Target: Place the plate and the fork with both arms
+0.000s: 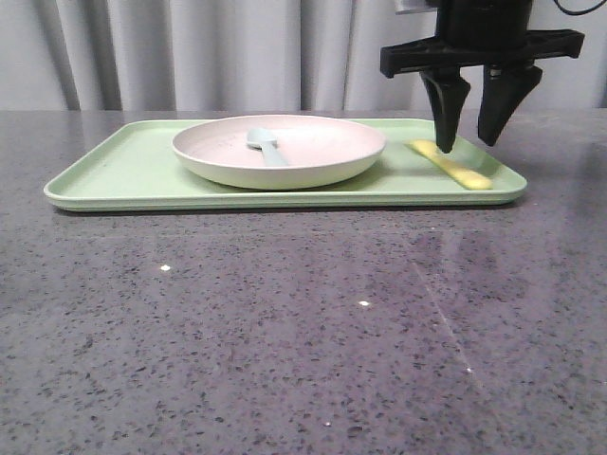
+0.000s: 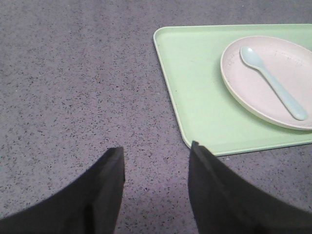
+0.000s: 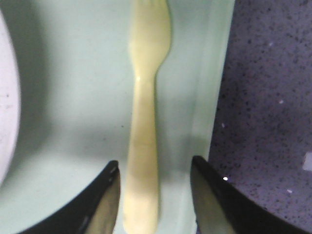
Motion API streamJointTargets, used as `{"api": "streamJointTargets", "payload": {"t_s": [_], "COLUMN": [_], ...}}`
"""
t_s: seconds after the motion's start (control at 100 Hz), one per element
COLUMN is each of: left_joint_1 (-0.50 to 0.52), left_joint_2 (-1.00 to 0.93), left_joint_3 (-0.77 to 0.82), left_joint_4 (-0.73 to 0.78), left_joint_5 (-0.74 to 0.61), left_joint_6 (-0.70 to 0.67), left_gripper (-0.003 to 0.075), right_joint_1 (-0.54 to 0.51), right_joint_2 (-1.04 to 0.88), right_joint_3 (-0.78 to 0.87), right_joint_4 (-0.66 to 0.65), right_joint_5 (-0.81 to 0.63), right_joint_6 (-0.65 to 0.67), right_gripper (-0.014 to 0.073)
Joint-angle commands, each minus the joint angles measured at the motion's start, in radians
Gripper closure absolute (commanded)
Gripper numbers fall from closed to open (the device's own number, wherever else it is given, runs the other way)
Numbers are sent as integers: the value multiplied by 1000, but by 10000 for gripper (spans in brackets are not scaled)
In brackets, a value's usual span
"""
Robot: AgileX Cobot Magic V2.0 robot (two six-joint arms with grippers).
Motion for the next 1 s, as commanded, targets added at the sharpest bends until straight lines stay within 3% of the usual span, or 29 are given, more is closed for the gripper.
{"api": "streamJointTargets", "payload": {"t_s": [0.0,0.47,0.99], "left_joint_1": [3,3,3], "left_joint_2": [-4,-4,-4], "left_joint_3": [-27,-27,-27], "left_joint_4": [-15,-15,-15], "left_joint_5": [-64,-68,-92], "left_joint_6": [-3,-3,-3], "left_gripper": [408,408,408], "right_joint_1": [-5,-5,-5], "right_joint_2": [-62,-220,-731], "right_joint_3": [-23,24,606], "right_joint_4": [-8,51,52], "right_joint_5": [-26,-92,-461], "right_joint_6": [1,1,1], "right_gripper": [183,248,253]}}
